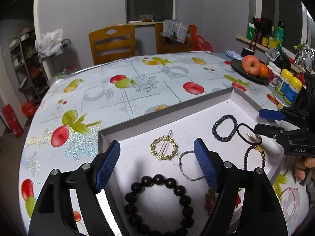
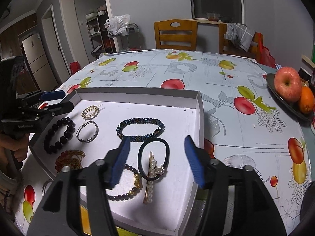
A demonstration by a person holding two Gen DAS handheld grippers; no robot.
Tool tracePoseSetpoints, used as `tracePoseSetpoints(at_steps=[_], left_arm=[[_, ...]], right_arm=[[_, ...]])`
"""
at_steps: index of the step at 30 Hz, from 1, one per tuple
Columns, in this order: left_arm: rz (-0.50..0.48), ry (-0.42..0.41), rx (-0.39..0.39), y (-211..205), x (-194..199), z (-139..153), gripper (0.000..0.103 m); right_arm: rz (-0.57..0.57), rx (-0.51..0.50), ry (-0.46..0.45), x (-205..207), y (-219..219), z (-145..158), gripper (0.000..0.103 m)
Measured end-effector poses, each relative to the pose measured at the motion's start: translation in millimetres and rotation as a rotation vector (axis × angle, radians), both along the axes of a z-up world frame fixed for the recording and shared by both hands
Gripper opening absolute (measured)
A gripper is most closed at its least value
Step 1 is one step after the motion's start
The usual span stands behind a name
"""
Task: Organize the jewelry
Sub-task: 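Lower both tools into the tray and open them to release the items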
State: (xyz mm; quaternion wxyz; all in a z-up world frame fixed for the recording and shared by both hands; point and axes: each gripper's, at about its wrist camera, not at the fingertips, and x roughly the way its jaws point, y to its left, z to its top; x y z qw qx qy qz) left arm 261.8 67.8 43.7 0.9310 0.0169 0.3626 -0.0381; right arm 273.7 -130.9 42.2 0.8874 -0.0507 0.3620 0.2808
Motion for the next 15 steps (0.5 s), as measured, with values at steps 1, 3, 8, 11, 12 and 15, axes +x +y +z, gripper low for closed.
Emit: tracePoseSetpoints(at_steps=[1, 3, 8, 11, 12, 15], left_arm=[[0.004, -0.003, 0.001, 0.6, -1.0, -0.2, 0.078], [0.009, -0.003, 0.006, 1.0, -1.6, -1.5, 0.079], [0.022, 0.004, 0.012, 2.0, -2.6, -5.8, 0.08], [0.026, -0.012, 0.0, 2.7, -4.2, -3.5, 0.087], [0.028, -0.021, -0.005, 3.1, -5.6, -2.2, 0.089], [0.042, -0.037, -0.018, 4.5, -10.0, 3.0, 0.091]], right_arm=[[-0.001, 0.0, -0.001, 0.0, -0.1, 0.2, 0.065], [-0.004, -0.002, -0.006, -0.6, -0.3, 0.9, 0.067], [-0.005, -0.006, -0.021, -2.0, 0.0, 2.8, 0.071], [-0.01, -0.001, -0.019, -1.3, -1.2, 3.0, 0.072], [-0.009, 0.0, -0.018, -1.3, -1.5, 2.8, 0.072], [-0.008, 0.002, -0.019, -1.2, -1.5, 2.8, 0.072]])
